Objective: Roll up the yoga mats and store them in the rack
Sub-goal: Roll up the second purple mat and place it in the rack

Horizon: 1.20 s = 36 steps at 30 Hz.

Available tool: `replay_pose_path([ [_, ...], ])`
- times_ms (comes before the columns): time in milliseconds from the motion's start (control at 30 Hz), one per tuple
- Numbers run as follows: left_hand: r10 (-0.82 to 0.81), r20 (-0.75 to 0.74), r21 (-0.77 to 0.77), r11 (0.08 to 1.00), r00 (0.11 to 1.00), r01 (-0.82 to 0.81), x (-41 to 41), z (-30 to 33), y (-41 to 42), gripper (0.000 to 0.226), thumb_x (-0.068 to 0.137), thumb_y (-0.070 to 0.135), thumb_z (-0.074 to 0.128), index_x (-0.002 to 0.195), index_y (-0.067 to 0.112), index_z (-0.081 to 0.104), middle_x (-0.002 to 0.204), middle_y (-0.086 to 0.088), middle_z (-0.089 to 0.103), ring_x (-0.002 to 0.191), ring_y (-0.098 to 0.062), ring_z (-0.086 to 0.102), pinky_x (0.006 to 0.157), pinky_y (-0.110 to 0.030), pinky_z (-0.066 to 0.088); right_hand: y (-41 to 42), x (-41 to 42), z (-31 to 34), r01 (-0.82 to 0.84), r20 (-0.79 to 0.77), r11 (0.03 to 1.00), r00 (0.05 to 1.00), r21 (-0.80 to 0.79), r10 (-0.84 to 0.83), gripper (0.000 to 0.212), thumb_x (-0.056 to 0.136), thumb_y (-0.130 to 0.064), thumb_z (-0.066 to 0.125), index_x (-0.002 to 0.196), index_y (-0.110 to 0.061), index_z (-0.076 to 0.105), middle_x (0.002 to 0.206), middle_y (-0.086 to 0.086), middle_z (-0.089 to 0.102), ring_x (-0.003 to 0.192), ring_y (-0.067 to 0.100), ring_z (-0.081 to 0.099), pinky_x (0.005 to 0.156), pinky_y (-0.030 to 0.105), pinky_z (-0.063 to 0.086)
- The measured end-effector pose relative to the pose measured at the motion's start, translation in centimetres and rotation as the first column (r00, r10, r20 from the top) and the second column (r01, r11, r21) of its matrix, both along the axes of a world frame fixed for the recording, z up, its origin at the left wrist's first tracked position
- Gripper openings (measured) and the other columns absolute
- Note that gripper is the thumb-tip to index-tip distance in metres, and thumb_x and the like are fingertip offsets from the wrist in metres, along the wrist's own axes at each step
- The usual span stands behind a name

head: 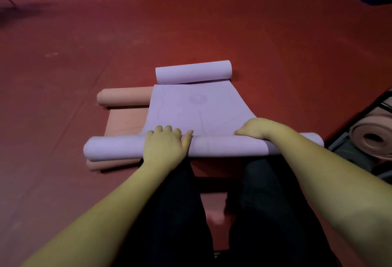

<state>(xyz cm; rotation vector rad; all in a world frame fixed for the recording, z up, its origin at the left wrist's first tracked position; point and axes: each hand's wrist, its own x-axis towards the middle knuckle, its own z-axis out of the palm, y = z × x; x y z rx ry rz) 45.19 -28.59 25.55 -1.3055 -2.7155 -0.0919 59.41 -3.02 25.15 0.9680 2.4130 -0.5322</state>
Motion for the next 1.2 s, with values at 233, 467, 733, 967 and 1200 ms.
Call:
replay_pose_path([
  [233, 0.002, 0.128, -0.136, 0.991, 0.992, 0.016, -2.2, 0.7, 2.8, 0.065, 0.102, 0.053, 0.021, 0.09, 0.012, 0.071, 0.099, -0.012, 0.07, 0.095, -0.033, 0.061, 0.076, -0.036, 0.041, -2.1, 3.7, 0.0, 0.169, -0.457, 0.918, 0.89, 0.358, 0.014, 0.053, 0.1, -0.052, 0.037, 0.068, -0.013, 0.054, 0.066, 0.002, 0.052, 0.08, 0.033, 0.057, 0.061, 0.037, 0.034],
  [467, 0.083, 0.318, -0.283, 0.959, 0.945, 0.011, -3.1, 2.2, 5.1, 0.068, 0.101, 0.058, 0.019, 0.12, 0.011, 0.064, 0.128, -0.013, 0.062, 0.116, -0.032, 0.055, 0.087, -0.038, 0.038, -4.1, 5.8, -2.0, 0.119, -0.453, 0.852, 0.879, 0.51, 0.149, 0.061, 0.09, -0.061, 0.021, 0.083, -0.017, 0.062, 0.086, 0.005, 0.068, 0.086, 0.033, 0.061, 0.072, 0.038, 0.038],
  [733, 0.071, 0.355, -0.285, 0.958, 0.932, 0.036, -4.0, 5.4, 4.1, 0.066, 0.103, 0.056, 0.02, 0.126, 0.011, 0.062, 0.135, -0.012, 0.058, 0.121, -0.031, 0.052, 0.089, -0.037, 0.034, -3.6, 4.2, 1.2, 0.094, -0.377, 0.894, 0.922, 0.437, 0.087, 0.048, 0.099, -0.054, 0.032, 0.078, -0.019, 0.056, 0.079, 0.002, 0.055, 0.091, 0.032, 0.061, 0.065, 0.033, 0.032],
  [967, 0.107, 0.343, -0.319, 0.948, 0.933, 0.009, -2.8, 4.4, 2.0, 0.064, 0.105, 0.05, 0.022, 0.127, 0.004, 0.06, 0.136, -0.018, 0.056, 0.123, -0.033, 0.05, 0.098, -0.037, 0.037, -4.0, 3.9, 2.8, -0.054, -0.125, 0.968, 0.988, 0.243, 0.087, 0.064, 0.1, -0.06, 0.021, 0.114, -0.02, 0.069, 0.125, 0.009, 0.064, 0.117, 0.029, 0.056, 0.089, 0.036, 0.041],
  [1200, 0.025, 0.125, 0.018, 0.999, 0.992, -0.028, -0.7, 2.2, 1.1, 0.054, 0.102, 0.048, 0.03, 0.087, 0.01, 0.065, 0.092, -0.015, 0.063, 0.088, -0.038, 0.059, 0.075, -0.042, 0.047, -2.1, 1.6, 3.1, 0.018, 0.014, 1.0, 1.0, -0.018, -0.018, 0.07, 0.1, -0.059, 0.029, 0.144, -0.007, 0.047, 0.155, 0.013, 0.038, 0.14, 0.028, 0.037, 0.111, 0.035, 0.027],
])
